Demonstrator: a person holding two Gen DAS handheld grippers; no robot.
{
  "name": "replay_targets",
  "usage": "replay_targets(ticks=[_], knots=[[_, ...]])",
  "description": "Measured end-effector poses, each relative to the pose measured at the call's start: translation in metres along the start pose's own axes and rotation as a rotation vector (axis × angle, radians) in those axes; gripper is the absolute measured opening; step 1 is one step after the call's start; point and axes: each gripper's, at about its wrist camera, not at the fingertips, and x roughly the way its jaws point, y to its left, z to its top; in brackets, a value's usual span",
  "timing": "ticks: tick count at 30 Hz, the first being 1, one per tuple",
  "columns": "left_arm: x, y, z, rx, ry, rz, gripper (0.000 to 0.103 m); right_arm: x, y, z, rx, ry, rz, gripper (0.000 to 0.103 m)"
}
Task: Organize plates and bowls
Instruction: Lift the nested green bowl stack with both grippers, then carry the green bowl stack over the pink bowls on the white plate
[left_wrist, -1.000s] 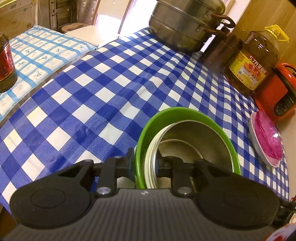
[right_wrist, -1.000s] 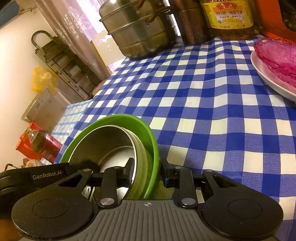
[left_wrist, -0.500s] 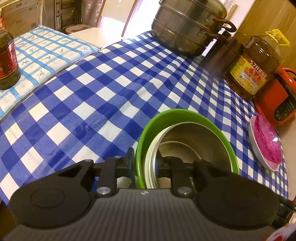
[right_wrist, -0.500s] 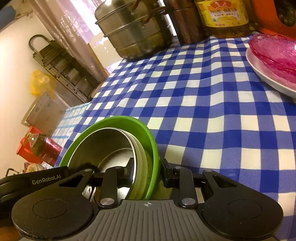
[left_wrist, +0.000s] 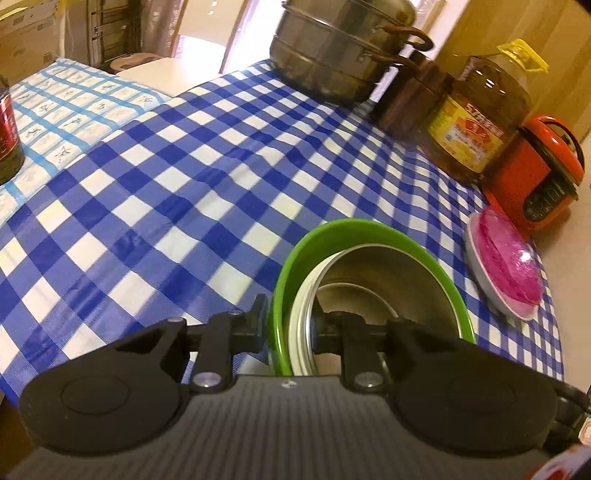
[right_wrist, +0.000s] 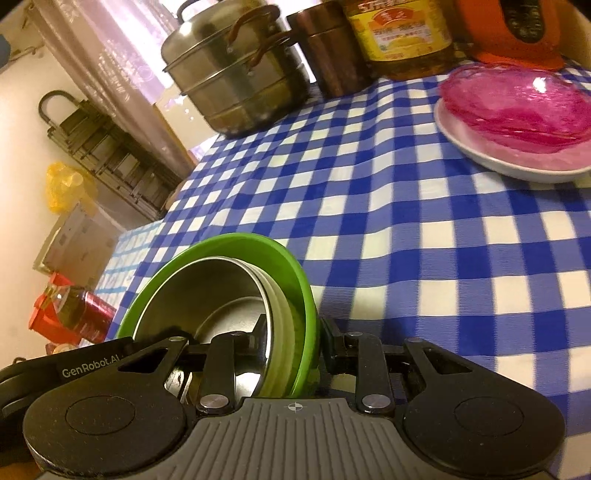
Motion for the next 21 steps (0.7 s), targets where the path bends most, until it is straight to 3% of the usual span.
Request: replay_targets(ticks=[21], knots=[[-0.013,-0.116,-0.036,0.170,0.062,-0.147,0.019,-0.107,-0.079,0.000,0.149,-0.099,-0.126,0.028]])
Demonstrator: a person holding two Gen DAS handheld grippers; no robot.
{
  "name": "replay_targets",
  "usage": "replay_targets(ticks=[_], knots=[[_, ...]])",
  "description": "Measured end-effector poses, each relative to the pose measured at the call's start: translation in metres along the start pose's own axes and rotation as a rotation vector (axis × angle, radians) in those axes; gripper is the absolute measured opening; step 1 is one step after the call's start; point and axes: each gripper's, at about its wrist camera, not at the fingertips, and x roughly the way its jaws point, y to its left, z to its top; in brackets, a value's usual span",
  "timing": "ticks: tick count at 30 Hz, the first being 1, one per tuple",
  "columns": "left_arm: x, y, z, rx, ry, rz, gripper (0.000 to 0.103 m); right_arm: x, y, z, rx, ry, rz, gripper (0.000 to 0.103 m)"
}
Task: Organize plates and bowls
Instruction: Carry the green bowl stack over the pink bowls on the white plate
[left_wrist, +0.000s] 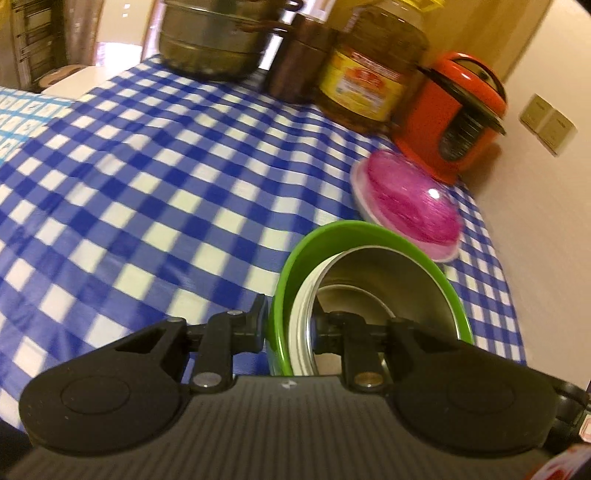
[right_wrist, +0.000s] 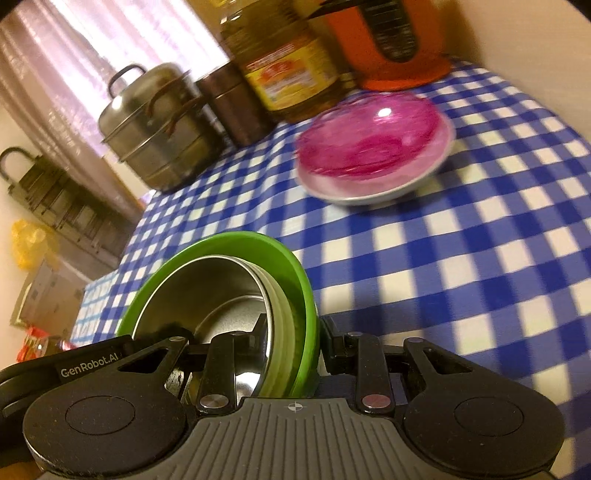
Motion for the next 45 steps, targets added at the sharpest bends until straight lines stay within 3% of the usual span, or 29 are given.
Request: replay_targets(ticks=[11,23,45], knots=[[0.009,-0.062,-0.008,0.088,0.041,-0.062,0.019,-0.044,-0.048,0.011,0.076,-0.045,-0.059,0.028],[0.006,-0.102,-0.007,0.154,0.052,-0.078,0.019,-0.069,-0.073,0.023,0.140,-0.066,-0.062,0.028],[0.026,-0.149,0.038,0.157,0.042,-0.141,0.019,-0.078,-0.086,0.085,0.144,-0.099,-0.093,0.028]])
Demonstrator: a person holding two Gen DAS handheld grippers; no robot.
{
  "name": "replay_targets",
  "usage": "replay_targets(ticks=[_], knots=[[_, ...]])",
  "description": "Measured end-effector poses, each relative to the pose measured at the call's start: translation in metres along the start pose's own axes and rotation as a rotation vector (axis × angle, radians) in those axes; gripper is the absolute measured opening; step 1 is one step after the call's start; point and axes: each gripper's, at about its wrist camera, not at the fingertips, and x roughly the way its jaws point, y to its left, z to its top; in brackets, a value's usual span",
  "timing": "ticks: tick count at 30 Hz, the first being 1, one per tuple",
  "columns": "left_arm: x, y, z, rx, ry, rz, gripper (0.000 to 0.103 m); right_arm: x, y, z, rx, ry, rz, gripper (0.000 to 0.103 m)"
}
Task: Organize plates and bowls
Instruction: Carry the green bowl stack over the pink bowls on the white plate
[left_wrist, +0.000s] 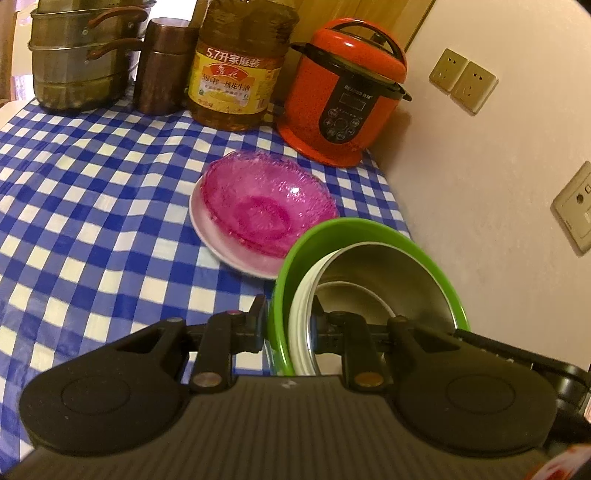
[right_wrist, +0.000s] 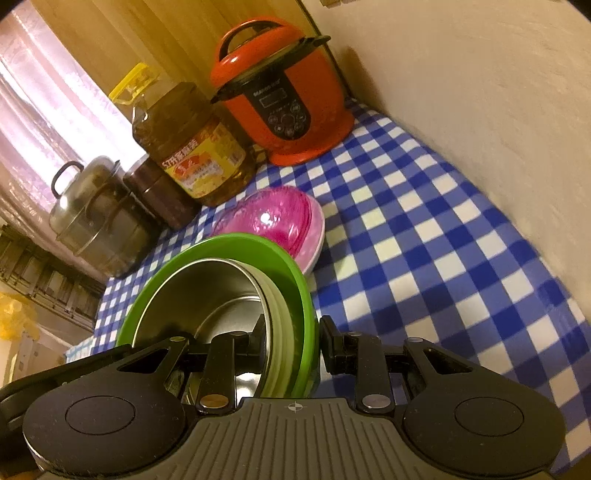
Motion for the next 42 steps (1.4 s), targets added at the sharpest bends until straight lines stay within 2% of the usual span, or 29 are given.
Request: replay_targets(ticks=[17,35,42], knots=[[0.031,0.003,0.069,-0.010,-0.026,-0.014,0.019,0.041,0.025,0.067,-0.020,0.007,0.017,0.028],[0.097,0.024,0.127,-0.030,0.009,0.008,0.020,0.127,0.035,0.122,-0.026,0.056,0.035,0.028],[0.122,0.034,0.139,-0.019,0.031,0.019,0.020,0.157,0.035,0.129,-0.030,0.078,0.030,0.028]])
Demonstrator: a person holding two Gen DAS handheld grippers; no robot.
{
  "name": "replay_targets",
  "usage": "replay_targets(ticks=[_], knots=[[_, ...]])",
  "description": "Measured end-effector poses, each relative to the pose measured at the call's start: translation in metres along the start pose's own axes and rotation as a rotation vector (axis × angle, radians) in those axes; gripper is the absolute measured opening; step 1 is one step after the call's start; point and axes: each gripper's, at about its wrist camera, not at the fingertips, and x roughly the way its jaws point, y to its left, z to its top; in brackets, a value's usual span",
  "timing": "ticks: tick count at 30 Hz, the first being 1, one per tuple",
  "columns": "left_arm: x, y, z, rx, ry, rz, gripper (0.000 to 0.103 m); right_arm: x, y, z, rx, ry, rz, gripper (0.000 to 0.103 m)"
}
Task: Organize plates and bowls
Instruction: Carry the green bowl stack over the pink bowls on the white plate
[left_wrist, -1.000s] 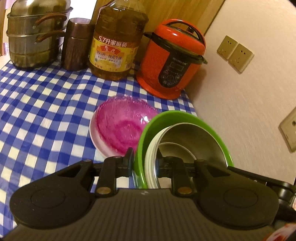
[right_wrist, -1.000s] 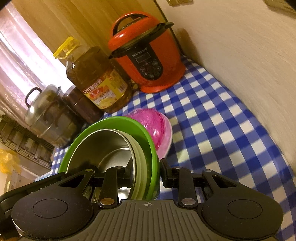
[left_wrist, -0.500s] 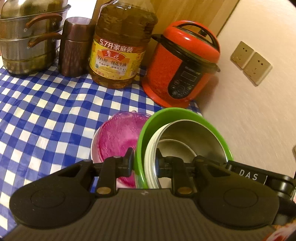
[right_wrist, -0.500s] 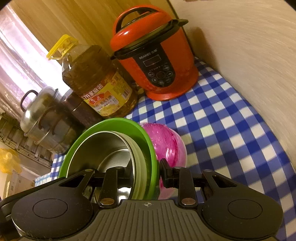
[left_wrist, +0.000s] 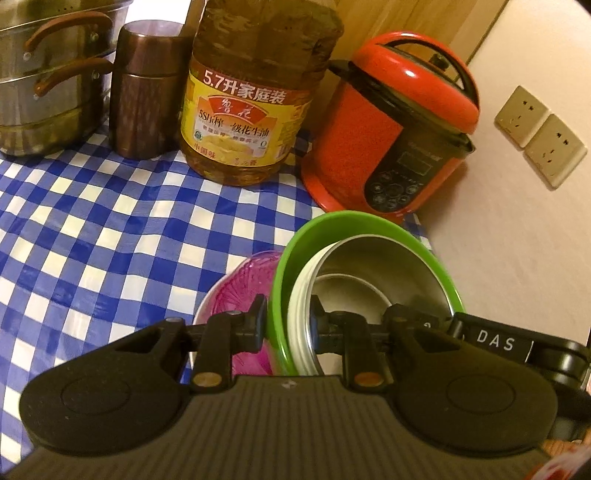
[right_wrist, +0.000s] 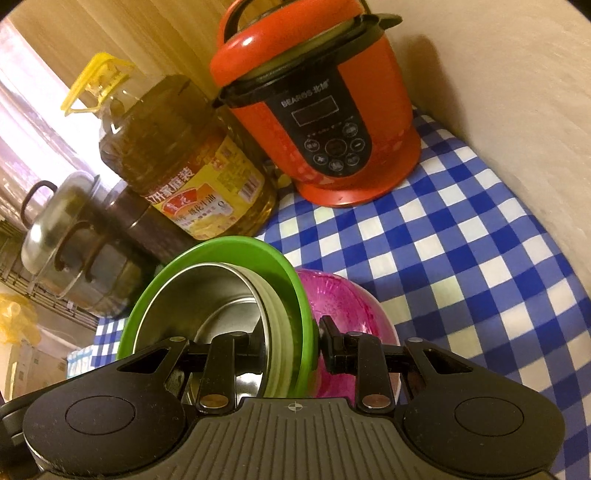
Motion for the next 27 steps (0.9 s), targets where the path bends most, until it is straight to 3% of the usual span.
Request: replay_targets(ticks=[27], knots=[[0.053,0.020,-0.009,0.004,0.038,0.005,0.020,0.052,-0.027,-0.011,0.021,0.050,-0.016,0.028]])
